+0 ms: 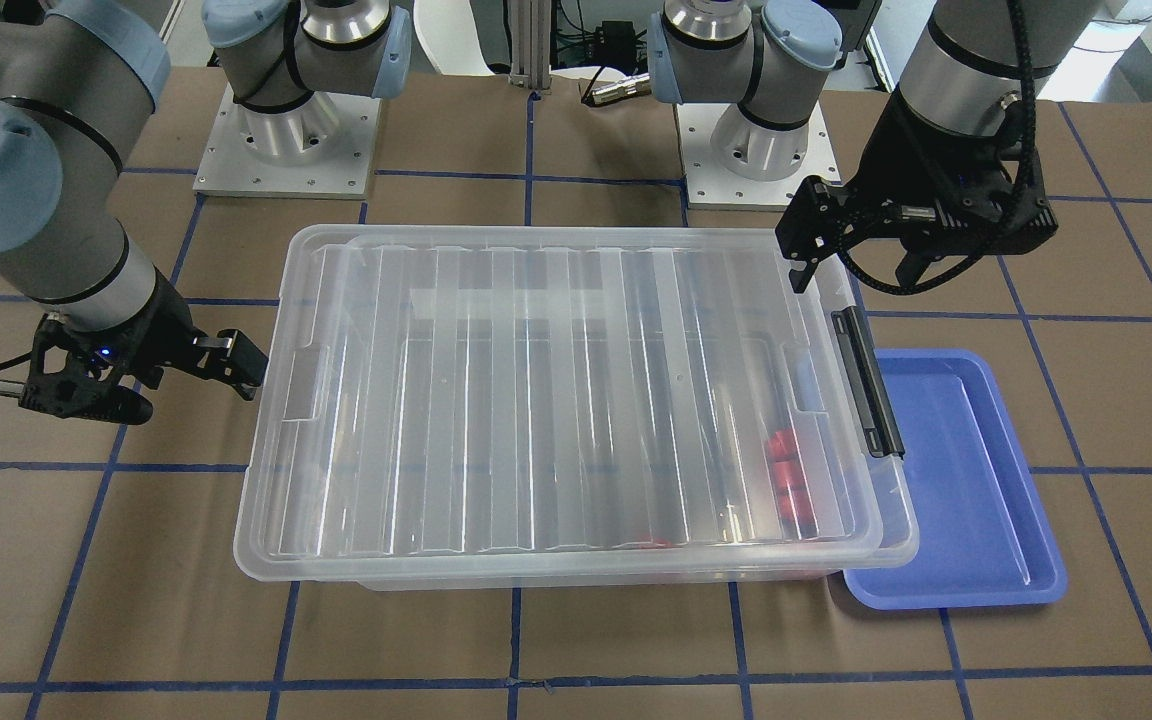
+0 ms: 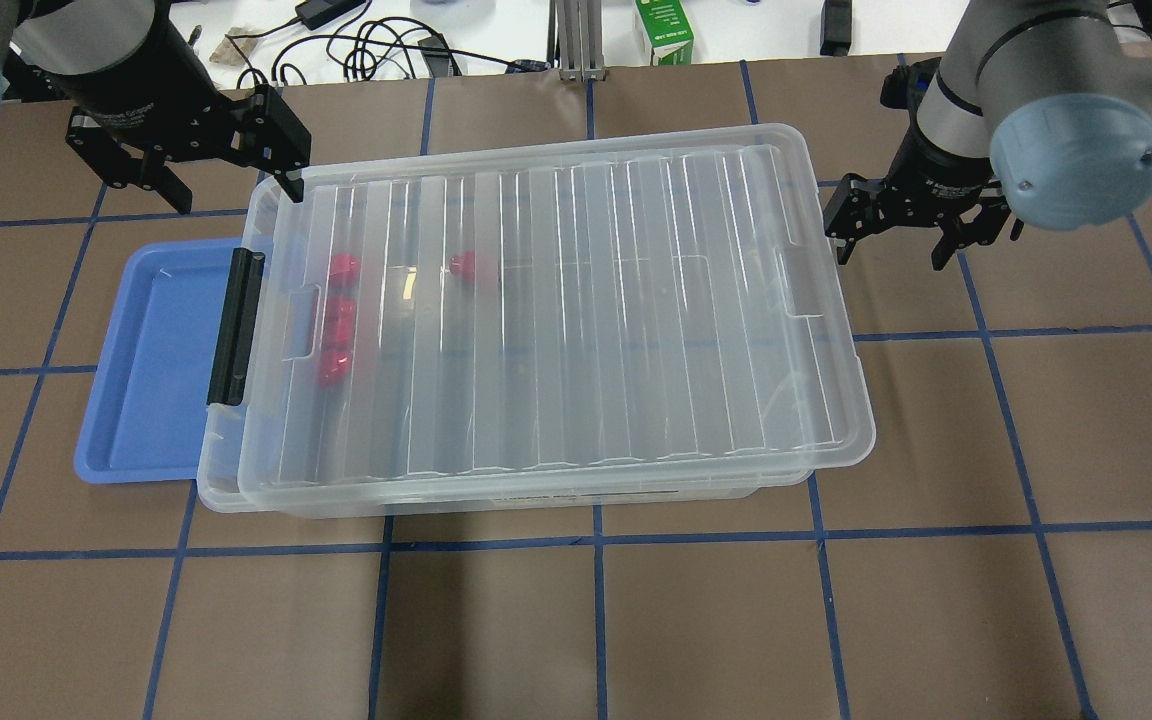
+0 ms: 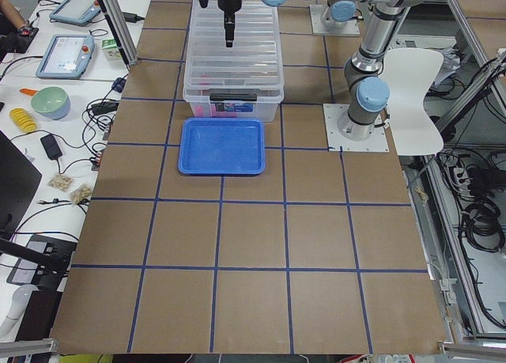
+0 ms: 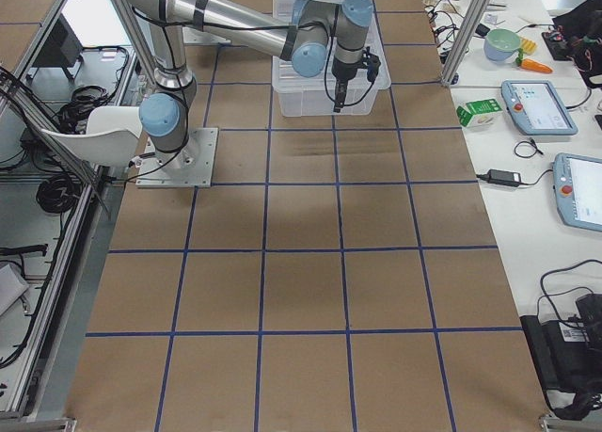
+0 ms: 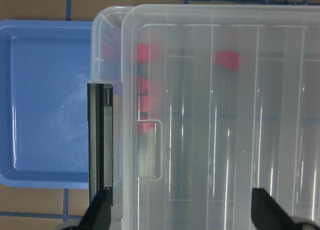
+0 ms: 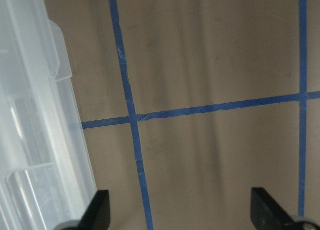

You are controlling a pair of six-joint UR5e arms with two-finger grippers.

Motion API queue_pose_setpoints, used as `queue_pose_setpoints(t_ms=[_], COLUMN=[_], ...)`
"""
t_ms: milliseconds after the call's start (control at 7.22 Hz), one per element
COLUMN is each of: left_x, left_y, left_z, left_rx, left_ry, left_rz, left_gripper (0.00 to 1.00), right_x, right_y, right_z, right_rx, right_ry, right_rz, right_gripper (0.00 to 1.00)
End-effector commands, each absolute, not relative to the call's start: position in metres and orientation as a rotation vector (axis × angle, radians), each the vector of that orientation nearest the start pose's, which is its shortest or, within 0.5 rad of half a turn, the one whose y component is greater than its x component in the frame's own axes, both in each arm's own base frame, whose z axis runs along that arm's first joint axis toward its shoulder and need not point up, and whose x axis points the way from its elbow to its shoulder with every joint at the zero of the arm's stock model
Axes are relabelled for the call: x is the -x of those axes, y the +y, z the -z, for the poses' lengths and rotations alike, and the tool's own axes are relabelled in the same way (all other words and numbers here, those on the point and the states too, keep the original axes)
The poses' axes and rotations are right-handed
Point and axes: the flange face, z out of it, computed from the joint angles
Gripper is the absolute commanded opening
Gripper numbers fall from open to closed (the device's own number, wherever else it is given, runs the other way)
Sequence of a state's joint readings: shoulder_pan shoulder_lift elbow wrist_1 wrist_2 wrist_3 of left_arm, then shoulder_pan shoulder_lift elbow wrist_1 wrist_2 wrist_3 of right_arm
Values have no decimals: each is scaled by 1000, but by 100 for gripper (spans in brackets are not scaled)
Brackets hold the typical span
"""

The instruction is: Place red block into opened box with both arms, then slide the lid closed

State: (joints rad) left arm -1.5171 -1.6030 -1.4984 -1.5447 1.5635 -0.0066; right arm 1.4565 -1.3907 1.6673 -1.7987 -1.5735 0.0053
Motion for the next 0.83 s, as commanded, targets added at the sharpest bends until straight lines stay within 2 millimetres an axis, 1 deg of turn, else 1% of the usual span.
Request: queue_pose_setpoints(t_ms=[0,138,277,415,554,692], left_x=[106,106,106,107,107,107], left_y=[-517,-517,-517,-516,-516,-516], left_z=[-510,-509,-510,-510,-509,-509], left_rx=[94,94,96,94,94,94], left_ry=[3145,3145,3145,3145,3146,3142], left_rz=[104,102,104,104,102,101], left_gripper=[100,100,100,100,100,100], right_x=[-67,-72,-80,-97,-116,-135], right_y=[-560,-543,-518,-495,-482,-476], right_z=[-427,-456,-478,-494,-502,-502], right_rx=[-205,-207,-193,-169,-245,-212], right_ry=[3151,3141,3138,3141,3136,3140], right_rz=[-93,-109,-85,-97,-94,-94], right_gripper=[100,100,100,100,100,100])
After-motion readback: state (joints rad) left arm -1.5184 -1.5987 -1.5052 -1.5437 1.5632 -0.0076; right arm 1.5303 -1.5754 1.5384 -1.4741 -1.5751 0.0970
